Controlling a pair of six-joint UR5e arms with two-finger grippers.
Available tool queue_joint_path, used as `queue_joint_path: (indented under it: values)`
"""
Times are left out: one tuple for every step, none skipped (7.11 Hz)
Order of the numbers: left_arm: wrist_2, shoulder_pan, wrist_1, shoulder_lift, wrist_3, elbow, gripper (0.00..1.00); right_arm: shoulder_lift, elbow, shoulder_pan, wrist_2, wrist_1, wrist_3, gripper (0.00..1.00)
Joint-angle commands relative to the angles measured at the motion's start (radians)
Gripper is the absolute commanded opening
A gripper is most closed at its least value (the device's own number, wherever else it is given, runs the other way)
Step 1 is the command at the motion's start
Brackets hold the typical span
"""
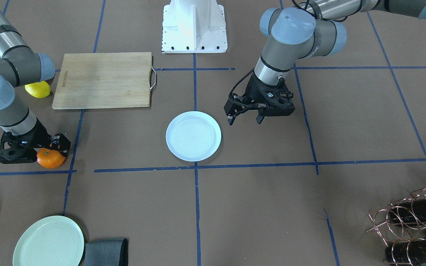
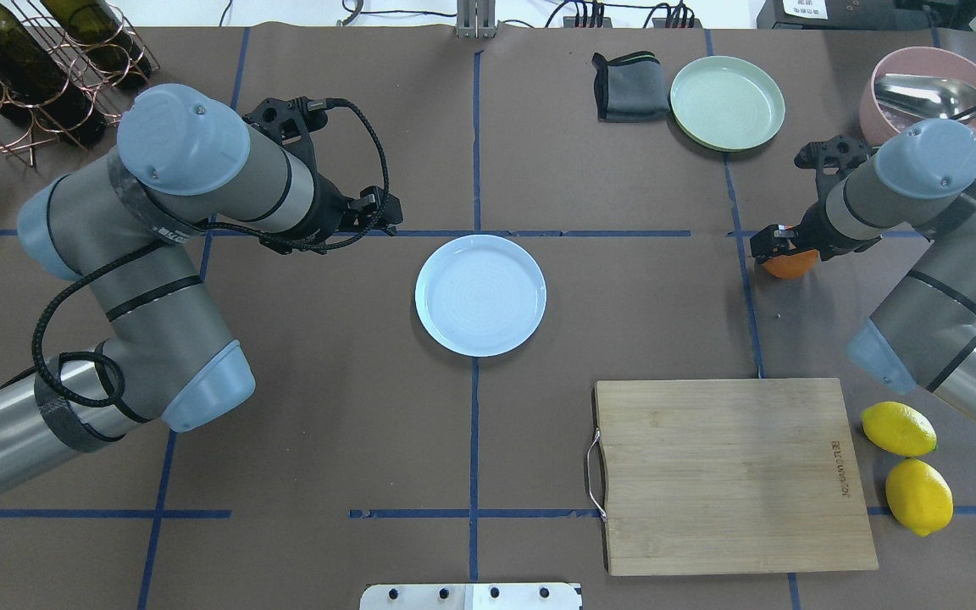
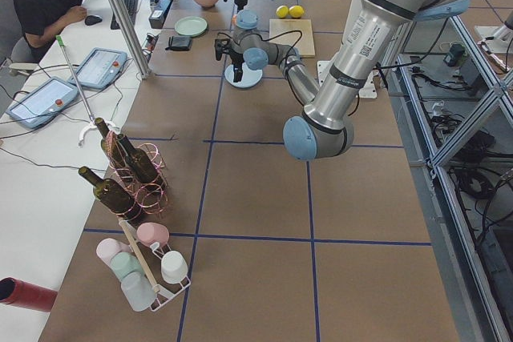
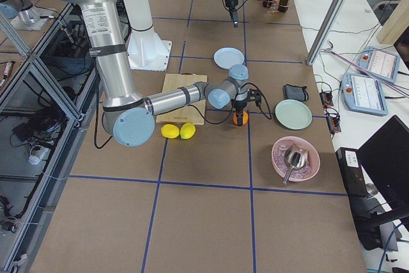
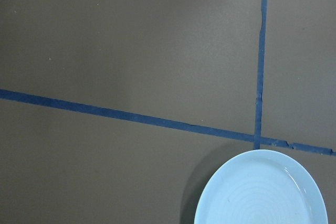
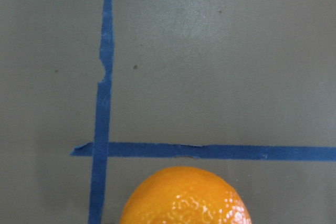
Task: Pick orange to plate
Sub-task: 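Reach the right gripper down and grasp the orange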
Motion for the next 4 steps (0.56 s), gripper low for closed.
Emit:
queue_joint_path:
  values:
    - [0.000, 0.000, -0.001, 0.000, 0.000, -0.002, 1.00, 0.013, -0.027, 0.006, -0.001, 0.007, -0.001, 1.00]
    - [0.000, 0.000, -0.001, 0.000, 0.000, -0.002, 1.00, 0.015, -0.032, 0.006, 0.000, 0.009, -0.001, 0.65]
    - [0.000, 0.000, -0.001, 0.002, 0.000, -0.002, 1.00, 0.014, -0.017, 0.014, 0.004, 0.010, -0.003, 0.05]
    - [-0.002, -0.009, -0.001, 0.000, 0.002, -0.003, 1.00, 0.015, 0.017, 0.035, 0.019, 0.007, -0.006, 0.00]
